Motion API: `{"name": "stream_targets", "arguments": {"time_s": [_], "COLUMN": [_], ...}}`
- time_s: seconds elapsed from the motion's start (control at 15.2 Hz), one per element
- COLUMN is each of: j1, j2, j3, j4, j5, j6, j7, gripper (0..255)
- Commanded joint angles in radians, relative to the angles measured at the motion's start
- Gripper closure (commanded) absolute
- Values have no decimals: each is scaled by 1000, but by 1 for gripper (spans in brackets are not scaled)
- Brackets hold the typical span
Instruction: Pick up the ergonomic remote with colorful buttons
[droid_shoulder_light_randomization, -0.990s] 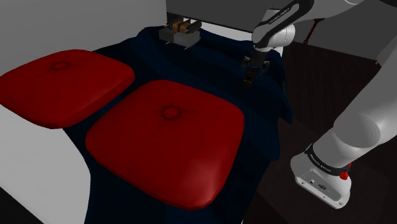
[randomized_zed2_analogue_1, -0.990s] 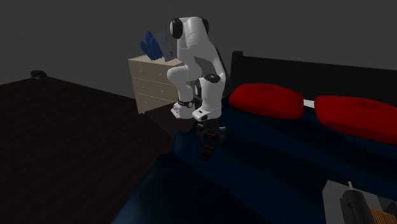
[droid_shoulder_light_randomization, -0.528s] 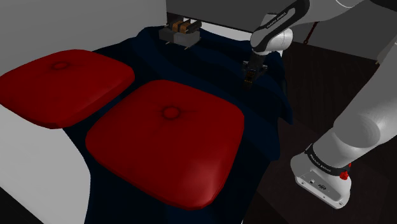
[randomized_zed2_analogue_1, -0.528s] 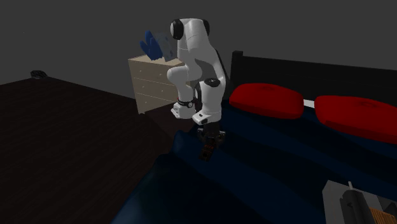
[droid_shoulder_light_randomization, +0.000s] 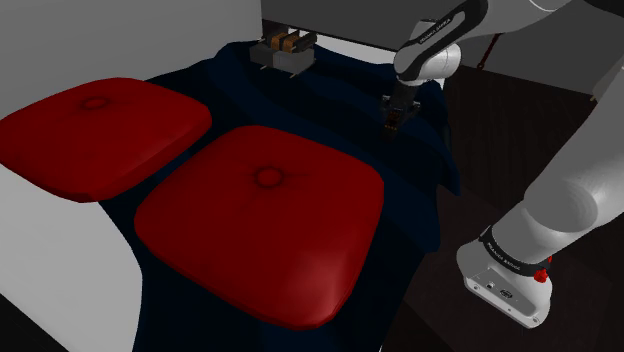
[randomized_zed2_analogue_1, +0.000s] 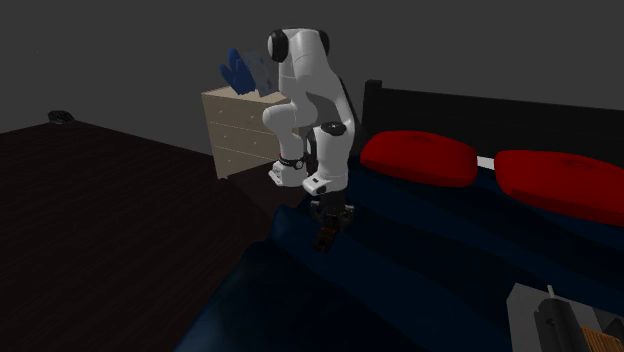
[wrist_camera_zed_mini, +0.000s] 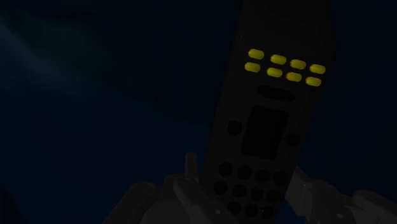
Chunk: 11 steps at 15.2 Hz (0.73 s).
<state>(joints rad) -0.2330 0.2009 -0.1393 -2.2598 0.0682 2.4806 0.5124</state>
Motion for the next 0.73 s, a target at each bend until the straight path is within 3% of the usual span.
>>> {"name": "stream_targets", "arguments": {"time_s": [0.0, 0.66], "j1": [1, 4], "j2": [-15, -108], "j3": [-2, -7], "j4": [4, 38], "j5": [-4, -30], "j6": [-18, -144], "j7": [3, 21], "gripper": [255, 255]}}
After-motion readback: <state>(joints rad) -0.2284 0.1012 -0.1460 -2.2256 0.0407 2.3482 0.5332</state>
